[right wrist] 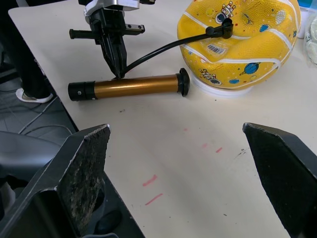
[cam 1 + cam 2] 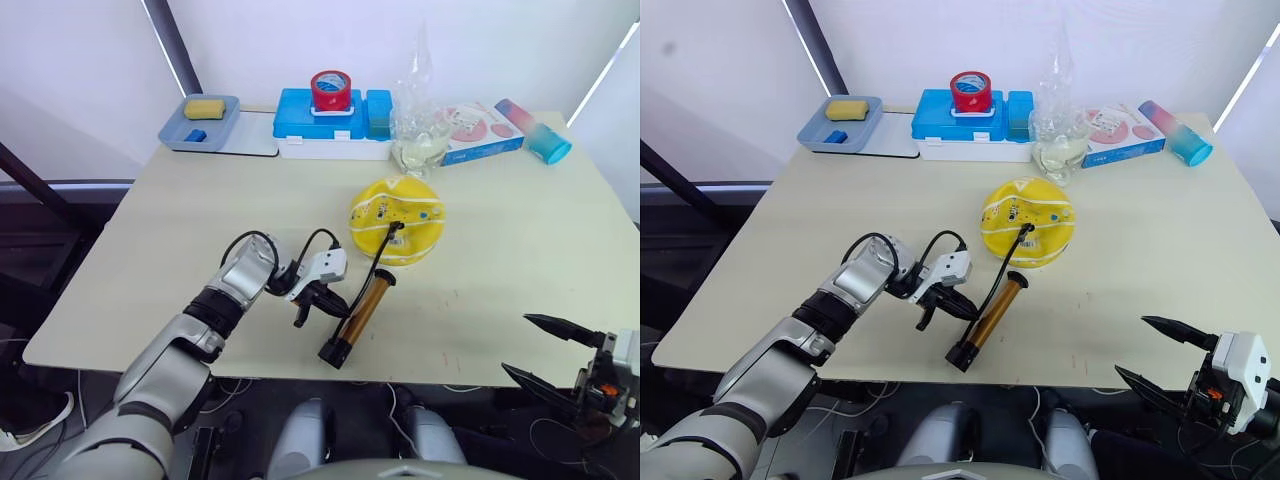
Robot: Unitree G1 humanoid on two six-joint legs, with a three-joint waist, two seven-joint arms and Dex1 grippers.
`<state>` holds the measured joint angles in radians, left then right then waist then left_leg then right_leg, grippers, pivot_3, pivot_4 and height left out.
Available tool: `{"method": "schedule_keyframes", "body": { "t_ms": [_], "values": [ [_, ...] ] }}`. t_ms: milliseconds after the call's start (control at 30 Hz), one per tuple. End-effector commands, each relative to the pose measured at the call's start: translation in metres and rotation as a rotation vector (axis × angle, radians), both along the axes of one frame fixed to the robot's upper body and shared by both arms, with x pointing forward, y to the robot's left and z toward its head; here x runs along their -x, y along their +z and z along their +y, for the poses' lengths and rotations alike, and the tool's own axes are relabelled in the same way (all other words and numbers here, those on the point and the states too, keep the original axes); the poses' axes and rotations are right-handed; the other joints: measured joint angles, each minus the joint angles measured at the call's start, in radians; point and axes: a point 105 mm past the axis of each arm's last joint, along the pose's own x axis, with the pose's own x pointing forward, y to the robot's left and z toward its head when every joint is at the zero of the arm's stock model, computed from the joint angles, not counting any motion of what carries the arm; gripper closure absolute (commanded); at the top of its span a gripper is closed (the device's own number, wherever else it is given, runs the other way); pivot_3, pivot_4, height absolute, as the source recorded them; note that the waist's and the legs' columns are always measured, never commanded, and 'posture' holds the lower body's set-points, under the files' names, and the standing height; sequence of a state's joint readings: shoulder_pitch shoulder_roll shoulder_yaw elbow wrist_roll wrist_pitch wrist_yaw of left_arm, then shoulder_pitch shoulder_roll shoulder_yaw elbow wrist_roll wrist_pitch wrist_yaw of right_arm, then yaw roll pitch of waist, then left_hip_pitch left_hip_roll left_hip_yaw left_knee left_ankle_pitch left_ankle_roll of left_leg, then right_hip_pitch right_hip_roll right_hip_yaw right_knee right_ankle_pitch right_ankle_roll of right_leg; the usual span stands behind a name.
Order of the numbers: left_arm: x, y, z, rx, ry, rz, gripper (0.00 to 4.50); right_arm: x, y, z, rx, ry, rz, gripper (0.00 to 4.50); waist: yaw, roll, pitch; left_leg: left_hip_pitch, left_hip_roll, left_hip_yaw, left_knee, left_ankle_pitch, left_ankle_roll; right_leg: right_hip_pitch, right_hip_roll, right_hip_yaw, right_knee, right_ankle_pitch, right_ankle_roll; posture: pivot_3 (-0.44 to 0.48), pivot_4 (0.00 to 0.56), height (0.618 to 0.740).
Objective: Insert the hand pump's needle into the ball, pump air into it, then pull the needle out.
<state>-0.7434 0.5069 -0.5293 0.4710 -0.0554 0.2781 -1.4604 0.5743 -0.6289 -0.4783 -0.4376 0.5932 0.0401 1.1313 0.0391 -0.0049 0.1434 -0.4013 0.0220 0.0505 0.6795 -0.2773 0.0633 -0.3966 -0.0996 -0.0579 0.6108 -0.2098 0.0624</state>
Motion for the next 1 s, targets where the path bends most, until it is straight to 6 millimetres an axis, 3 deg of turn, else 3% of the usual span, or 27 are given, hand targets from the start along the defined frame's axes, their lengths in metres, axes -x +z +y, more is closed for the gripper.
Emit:
{"method": "schedule_keyframes", "body": {
  "t_ms": [33, 233, 300, 467, 600, 867, 1000],
  "values": [
    [-0.007, 0.010, 0.000, 0.036, 0.041, -0.035, 3.04, 0.000, 0.006, 0.003, 0.006, 0.031, -0.023, 0.00, 0.000, 0.000, 0.000, 0.000, 0.000, 0.000, 0.000, 0.000, 0.000, 0.000, 0.000, 0.000, 0.000, 0.000, 0.000, 0.000, 0.150, 0.737],
    [-0.007, 0.017, 0.005, 0.087, 0.111, -0.023, 0.08, -0.002, 0.004, 0.002, 0.008, 0.037, -0.021, 0.00, 0.000, 0.000, 0.000, 0.000, 0.000, 0.000, 0.001, 0.000, 0.000, 0.000, 0.000, 0.000, 0.001, 0.000, 0.000, 0.000, 0.150, 0.737],
    [-0.005, 0.022, 0.007, 0.108, 0.133, -0.010, 0.08, -0.002, 0.004, 0.002, 0.009, 0.038, -0.020, 0.00, -0.001, 0.000, 0.000, 0.000, 0.000, 0.000, 0.001, 0.000, 0.000, 0.000, 0.000, 0.000, 0.001, 0.000, 0.000, 0.000, 0.150, 0.737],
    [0.021, 0.043, 0.009, 0.239, 0.158, 0.127, 0.08, -0.002, 0.003, 0.002, 0.008, 0.043, -0.017, 0.00, -0.003, 0.000, 0.000, 0.000, 0.001, 0.000, 0.002, 0.000, 0.000, 0.000, 0.000, 0.000, 0.001, 0.000, 0.000, 0.000, 0.150, 0.737],
    [0.038, 0.049, 0.006, 0.282, 0.177, 0.212, 0.08, -0.002, 0.001, 0.003, 0.006, 0.048, -0.015, 0.00, 0.001, 0.000, 0.000, 0.000, 0.001, 0.000, 0.004, 0.000, 0.000, 0.000, 0.000, 0.000, 0.003, 0.000, 0.000, 0.000, 0.150, 0.737],
    [0.044, 0.043, -0.016, 0.274, 0.238, 0.201, 0.08, -0.005, 0.000, 0.004, 0.005, 0.059, -0.018, 0.00, -0.001, 0.000, 0.000, 0.002, 0.001, 0.000, 0.007, 0.000, 0.000, 0.000, -0.001, 0.001, 0.009, -0.002, 0.003, 0.000, 0.150, 0.737],
    [0.042, 0.028, -0.027, 0.211, 0.325, 0.185, 0.08, -0.004, -0.001, 0.003, 0.000, 0.051, -0.016, 0.00, -0.001, 0.000, 0.000, 0.002, 0.000, 0.000, 0.006, 0.000, 0.000, 0.000, -0.001, 0.002, 0.010, -0.002, 0.002, 0.000, 0.150, 0.737]
  ]
}}
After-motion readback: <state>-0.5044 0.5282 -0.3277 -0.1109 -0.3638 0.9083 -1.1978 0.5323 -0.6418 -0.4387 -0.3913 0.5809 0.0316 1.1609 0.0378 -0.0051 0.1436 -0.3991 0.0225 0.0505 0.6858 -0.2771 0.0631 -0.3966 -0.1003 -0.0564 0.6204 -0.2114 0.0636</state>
